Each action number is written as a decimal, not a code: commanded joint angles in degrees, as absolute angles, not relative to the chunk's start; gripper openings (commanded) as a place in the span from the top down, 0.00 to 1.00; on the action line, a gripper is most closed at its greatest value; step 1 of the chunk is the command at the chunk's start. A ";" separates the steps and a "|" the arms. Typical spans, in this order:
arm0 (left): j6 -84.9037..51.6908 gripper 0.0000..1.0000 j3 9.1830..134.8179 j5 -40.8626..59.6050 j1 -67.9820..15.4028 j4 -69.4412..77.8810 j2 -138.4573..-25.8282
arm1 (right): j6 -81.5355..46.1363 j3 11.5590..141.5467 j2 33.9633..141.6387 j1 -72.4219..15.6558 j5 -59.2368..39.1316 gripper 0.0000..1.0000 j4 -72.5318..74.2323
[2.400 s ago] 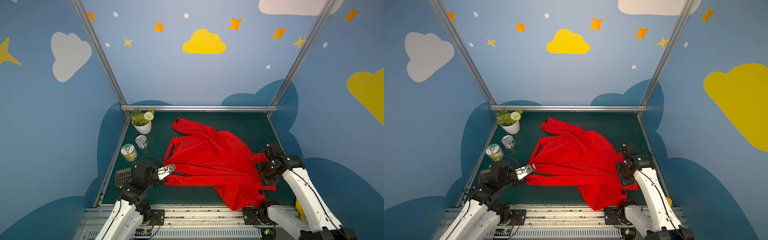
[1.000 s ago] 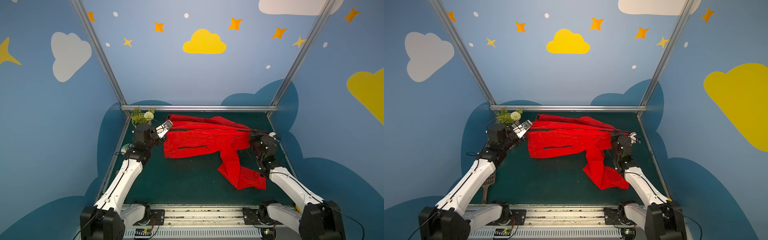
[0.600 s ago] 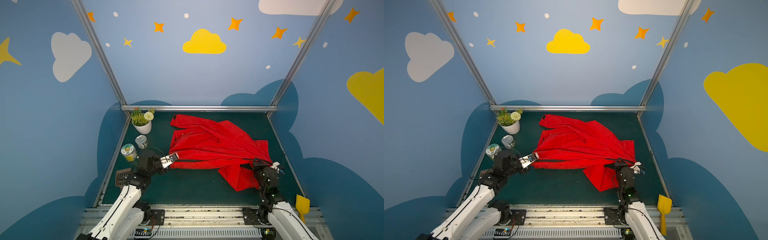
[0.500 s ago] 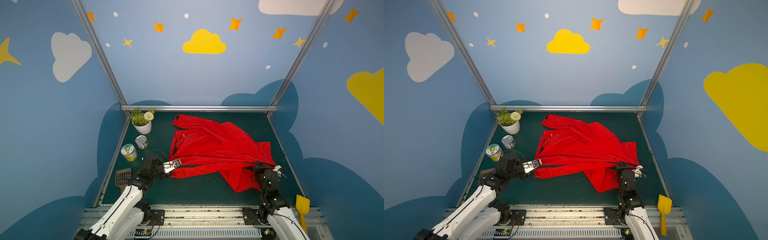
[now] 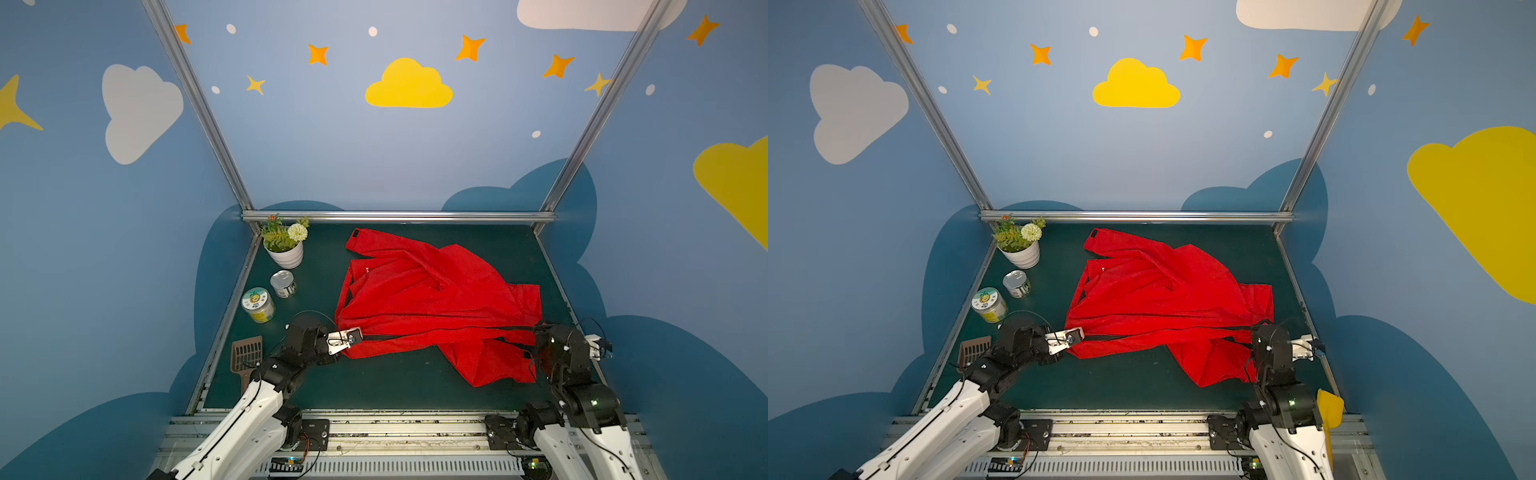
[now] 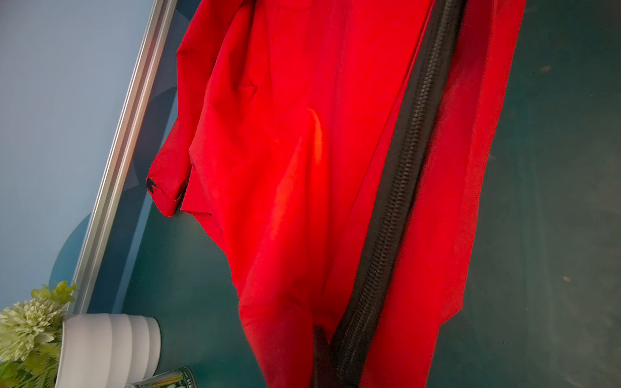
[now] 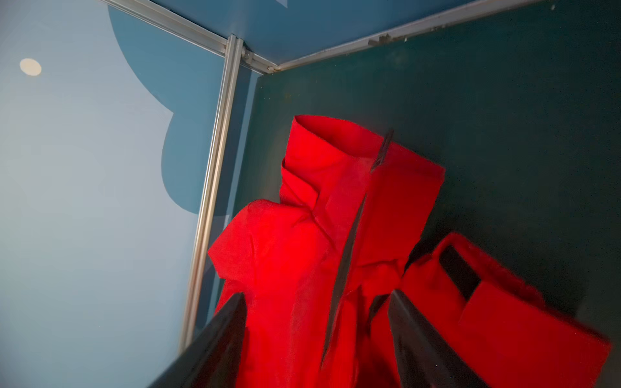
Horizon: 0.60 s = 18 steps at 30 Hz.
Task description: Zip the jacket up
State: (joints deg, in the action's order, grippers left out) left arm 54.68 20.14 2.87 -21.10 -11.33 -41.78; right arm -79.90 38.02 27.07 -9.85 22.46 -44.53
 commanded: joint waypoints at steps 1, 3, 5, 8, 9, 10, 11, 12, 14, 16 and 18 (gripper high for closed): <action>54.69 0.97 19.95 1.09 -21.27 -11.55 -41.90 | -82.98 42.51 35.38 -10.22 10.00 0.52 -55.90; 54.76 0.97 19.78 1.05 -21.36 -11.18 -42.09 | -81.83 42.54 40.37 -11.09 3.84 0.93 -49.20; 54.84 0.97 19.74 1.14 -21.46 -11.29 -41.99 | -83.21 42.21 44.02 -12.44 0.89 1.00 -42.75; 54.58 0.97 19.61 0.63 -21.64 -11.40 -41.13 | -83.78 43.60 51.21 -13.98 -3.18 1.00 -36.60; 54.62 0.97 19.60 0.49 -21.63 -11.51 -40.84 | -83.10 44.57 53.94 -14.42 -4.89 1.00 -35.50; 54.65 0.97 19.56 0.32 -21.68 -11.60 -40.55 | -83.13 45.61 56.38 -15.07 -5.94 1.00 -35.69; 54.67 0.97 19.48 0.11 -21.75 -11.60 -40.28 | -83.32 46.79 58.24 -15.59 -6.63 1.00 -36.37; 54.75 0.97 19.47 0.00 -21.78 -11.73 -40.11 | -83.32 47.46 59.50 -16.23 -6.62 1.00 -37.10; 54.80 0.97 19.56 -0.42 -21.78 -11.87 -39.99 | -84.04 47.94 60.61 -17.45 -4.96 1.00 -39.14; 54.68 0.97 19.51 -0.46 -21.71 -11.73 -40.01 | -85.14 46.75 60.73 -18.03 -4.19 1.00 -39.79; 54.76 0.97 19.53 -0.44 -21.87 -11.65 -40.16 | -87.02 44.42 60.26 -18.19 -4.67 1.00 -39.66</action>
